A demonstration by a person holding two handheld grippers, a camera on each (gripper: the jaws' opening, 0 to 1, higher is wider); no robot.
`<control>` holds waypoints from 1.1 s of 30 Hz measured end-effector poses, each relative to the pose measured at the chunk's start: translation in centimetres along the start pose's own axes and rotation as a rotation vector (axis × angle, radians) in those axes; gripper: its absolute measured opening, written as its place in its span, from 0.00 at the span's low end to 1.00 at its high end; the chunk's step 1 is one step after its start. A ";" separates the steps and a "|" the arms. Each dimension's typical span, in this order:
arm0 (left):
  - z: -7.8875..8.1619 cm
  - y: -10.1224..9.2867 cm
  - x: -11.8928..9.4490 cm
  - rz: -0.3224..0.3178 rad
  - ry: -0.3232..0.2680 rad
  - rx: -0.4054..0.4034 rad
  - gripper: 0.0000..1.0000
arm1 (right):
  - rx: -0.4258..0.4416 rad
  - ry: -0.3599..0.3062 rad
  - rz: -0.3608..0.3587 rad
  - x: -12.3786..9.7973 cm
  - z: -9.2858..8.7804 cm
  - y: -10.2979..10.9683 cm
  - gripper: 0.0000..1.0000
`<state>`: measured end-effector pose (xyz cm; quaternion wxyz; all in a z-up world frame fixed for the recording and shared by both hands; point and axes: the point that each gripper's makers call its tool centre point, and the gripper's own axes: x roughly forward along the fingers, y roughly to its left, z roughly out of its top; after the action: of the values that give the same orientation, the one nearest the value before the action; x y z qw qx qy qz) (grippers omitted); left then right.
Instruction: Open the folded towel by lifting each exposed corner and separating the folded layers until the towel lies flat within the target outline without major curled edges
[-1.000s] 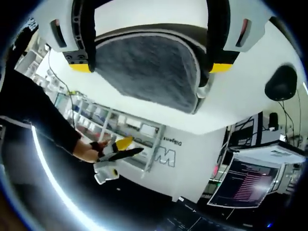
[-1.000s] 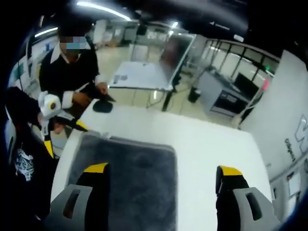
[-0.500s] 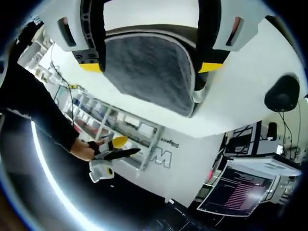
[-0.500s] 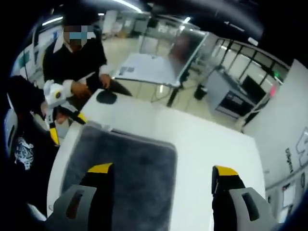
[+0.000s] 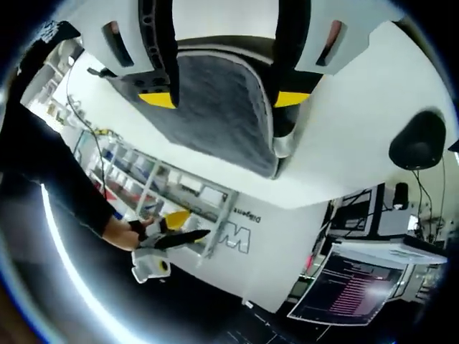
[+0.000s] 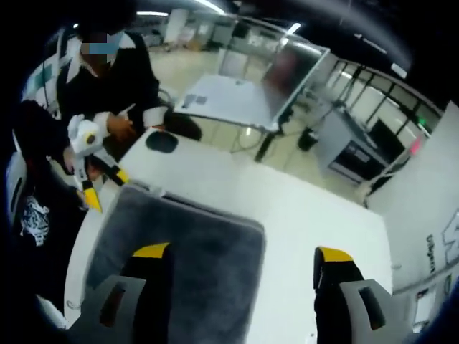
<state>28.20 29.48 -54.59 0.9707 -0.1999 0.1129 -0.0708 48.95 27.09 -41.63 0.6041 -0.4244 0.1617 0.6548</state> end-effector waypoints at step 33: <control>-2.0 2.0 2.2 0.010 0.078 -0.092 0.29 | -0.165 0.092 0.133 4.8 -0.8 -1.4 0.74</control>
<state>30.05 30.14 -57.59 0.9557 -0.2408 0.1549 -0.0684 50.94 29.95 -45.31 0.5141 -0.4907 0.1626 0.6845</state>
